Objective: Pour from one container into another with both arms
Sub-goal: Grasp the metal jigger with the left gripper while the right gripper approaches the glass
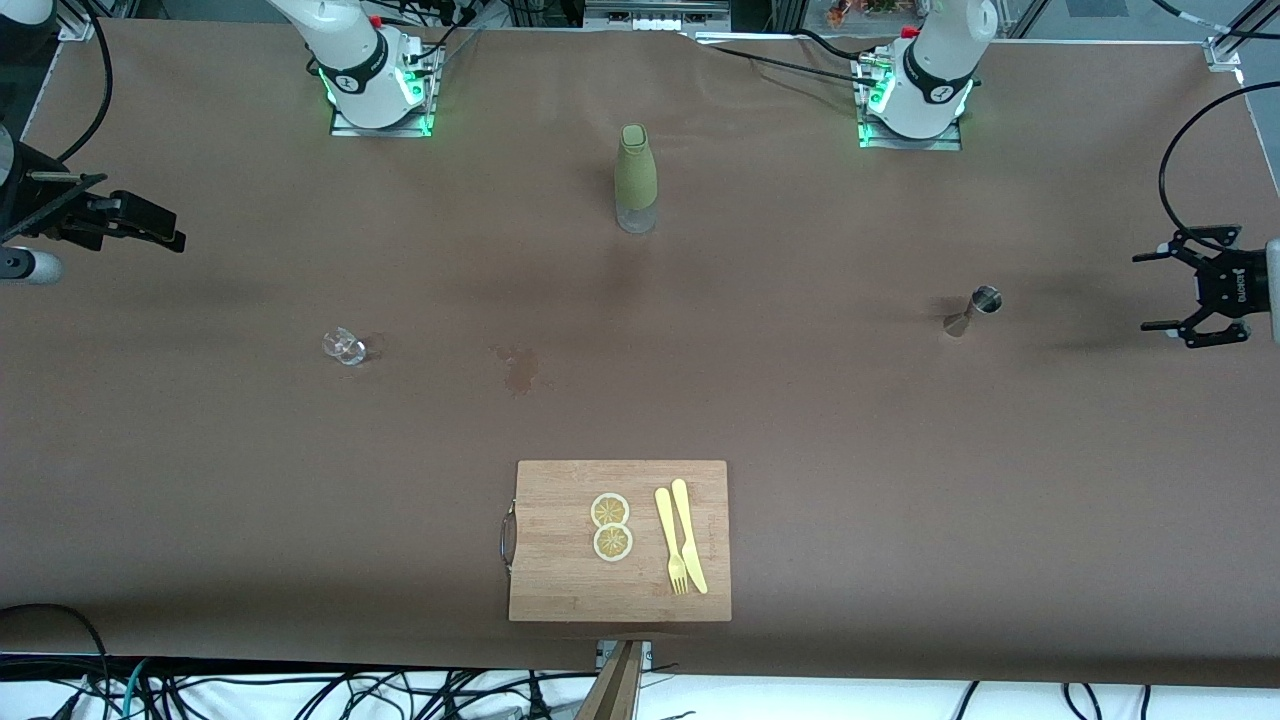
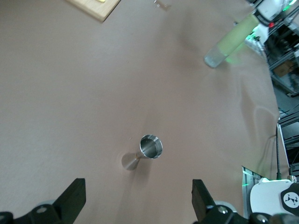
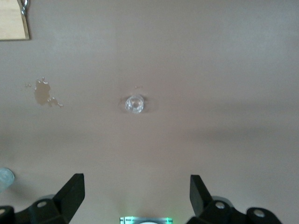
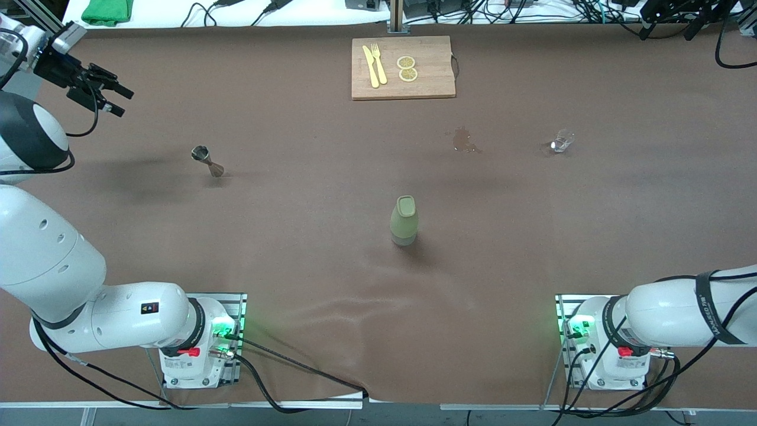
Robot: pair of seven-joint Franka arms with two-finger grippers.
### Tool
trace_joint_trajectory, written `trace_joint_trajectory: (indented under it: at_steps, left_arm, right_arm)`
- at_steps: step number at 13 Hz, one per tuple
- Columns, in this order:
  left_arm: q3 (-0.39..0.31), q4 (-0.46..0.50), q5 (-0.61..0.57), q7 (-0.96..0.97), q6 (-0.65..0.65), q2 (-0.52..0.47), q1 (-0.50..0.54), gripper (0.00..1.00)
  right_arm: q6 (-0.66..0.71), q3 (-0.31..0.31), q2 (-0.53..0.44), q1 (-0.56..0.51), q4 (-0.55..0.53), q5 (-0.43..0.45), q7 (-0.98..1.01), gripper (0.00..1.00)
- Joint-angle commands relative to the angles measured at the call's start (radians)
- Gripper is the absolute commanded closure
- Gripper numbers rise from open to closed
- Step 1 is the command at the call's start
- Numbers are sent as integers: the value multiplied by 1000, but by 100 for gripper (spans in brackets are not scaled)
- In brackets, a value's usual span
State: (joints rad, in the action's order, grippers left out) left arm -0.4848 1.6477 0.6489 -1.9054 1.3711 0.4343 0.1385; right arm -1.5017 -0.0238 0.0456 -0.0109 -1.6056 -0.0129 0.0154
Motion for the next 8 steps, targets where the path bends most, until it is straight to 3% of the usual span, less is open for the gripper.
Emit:
trace_joint_trajectory:
  at_steps: [1, 3, 6, 8]
  left_arm:
    - [-11, 6, 70, -156, -26, 67, 21, 0]
    - [-11, 44, 103, -254, -24, 93, 32, 0]
    - [-11, 66, 204, -442, -24, 213, 81, 0]
    - [-12, 67, 250, -570, -26, 271, 110, 0]
  right_arm:
    - [44, -10, 40, -15, 12, 14, 24, 0]
    - [40, -36, 80, -32, 7, 7, 134, 0]
    - [25, -57, 155, -55, 10, 8, 435, 0]
    - [-9, -57, 203, -73, 4, -2, 506, 0]
